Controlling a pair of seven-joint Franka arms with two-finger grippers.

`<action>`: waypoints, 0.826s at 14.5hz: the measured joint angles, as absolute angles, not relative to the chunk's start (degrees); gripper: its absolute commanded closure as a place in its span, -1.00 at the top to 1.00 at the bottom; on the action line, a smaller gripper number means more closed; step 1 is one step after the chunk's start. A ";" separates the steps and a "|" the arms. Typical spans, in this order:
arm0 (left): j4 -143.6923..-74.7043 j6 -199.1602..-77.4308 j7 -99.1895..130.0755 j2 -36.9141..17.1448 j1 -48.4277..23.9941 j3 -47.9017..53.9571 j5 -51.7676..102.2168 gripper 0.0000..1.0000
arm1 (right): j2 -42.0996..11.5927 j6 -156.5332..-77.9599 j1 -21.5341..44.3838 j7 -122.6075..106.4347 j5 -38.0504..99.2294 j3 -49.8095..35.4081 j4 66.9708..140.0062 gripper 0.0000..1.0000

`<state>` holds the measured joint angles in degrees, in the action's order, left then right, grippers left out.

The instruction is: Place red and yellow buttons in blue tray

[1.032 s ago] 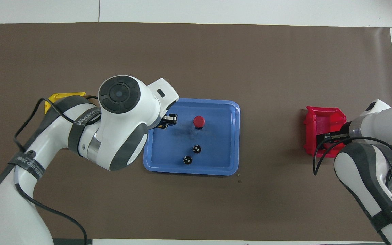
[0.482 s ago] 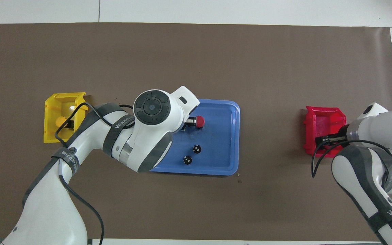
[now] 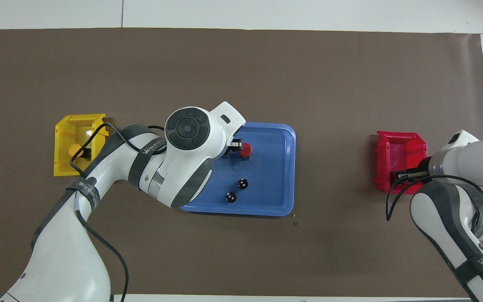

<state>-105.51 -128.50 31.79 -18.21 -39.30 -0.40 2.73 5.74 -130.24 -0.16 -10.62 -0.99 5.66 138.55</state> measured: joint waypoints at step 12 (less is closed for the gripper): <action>-98.95 -107.98 29.39 -11.36 -36.04 -1.54 2.72 1.00 | -2.27 -107.78 10.85 6.14 -0.15 4.77 108.20 -0.69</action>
